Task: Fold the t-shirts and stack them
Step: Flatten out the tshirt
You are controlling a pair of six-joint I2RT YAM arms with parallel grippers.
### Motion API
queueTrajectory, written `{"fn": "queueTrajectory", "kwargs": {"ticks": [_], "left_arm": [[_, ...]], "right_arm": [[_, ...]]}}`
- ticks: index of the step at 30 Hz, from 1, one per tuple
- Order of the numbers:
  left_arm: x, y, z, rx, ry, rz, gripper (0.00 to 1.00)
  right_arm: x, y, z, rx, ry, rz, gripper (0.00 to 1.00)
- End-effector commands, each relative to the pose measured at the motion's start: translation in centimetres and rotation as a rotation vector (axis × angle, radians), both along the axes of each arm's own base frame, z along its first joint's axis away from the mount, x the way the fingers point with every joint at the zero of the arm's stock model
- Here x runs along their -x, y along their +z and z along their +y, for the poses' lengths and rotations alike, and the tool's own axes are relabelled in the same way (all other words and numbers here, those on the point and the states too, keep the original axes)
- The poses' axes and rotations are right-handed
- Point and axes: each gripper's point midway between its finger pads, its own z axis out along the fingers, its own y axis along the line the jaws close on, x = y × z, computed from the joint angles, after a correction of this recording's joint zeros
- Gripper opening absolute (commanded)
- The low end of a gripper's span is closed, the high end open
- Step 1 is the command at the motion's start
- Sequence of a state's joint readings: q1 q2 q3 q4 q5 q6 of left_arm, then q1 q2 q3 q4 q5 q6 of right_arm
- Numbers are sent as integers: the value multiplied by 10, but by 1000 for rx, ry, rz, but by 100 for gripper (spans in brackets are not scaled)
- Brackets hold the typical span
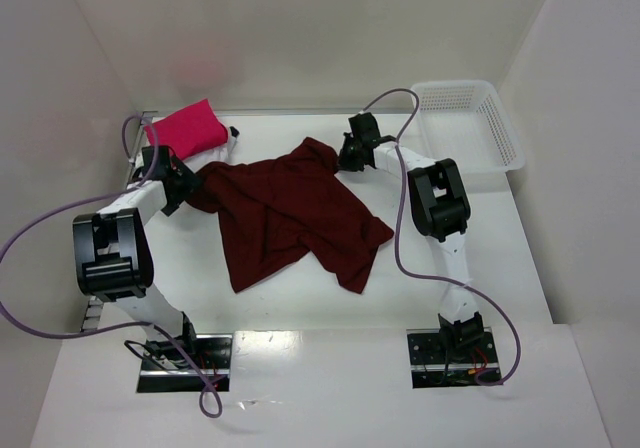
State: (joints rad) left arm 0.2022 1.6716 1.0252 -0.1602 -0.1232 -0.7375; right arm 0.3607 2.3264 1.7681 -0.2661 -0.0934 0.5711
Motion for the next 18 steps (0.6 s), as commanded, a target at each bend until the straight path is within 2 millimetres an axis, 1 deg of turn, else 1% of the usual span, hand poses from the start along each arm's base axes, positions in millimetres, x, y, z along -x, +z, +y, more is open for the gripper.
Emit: {"fn": "queueTrajectory", "kwargs": {"ticks": [1,3,4,6,8,12,13,14,15,16,17,18], "left_arm": [[-12,3,14,-31,32,-37,86],[-15,7,17,-41,42,-46,82],[-14,7,23,-48,58,-46,82],[-17,11,26,-56,64,-53,79],[-21,17,29,-72,64,-67,78],[-29,18,31,-82,56,-82,69],[-32,21,29,-75,47,-92,68],[-32,12,29,-77,39,-70,67],[-35,17,30,-80,39,-82,66],[-39,16,31,-79,39,-80,66],[-39,12,29,-71,33,-73,66],[-38,12,30,-77,27,-71,65]], "right_arm": [[-8,9,-4,49,-11,-28,0],[-10,12,-3,50,-6,-38,0],[-12,15,-3,47,-6,-46,0],[-13,20,-3,45,-7,-54,0],[-13,20,-4,50,-13,-56,0],[-16,24,-3,46,-13,-66,0],[-16,25,-3,46,-13,-67,0],[-18,29,-2,42,-13,-76,0],[-17,33,-2,42,-13,-76,0],[-20,37,-1,38,-14,-86,0],[-20,37,-1,38,-14,-87,0],[-20,42,-1,35,-14,-95,0]]}}
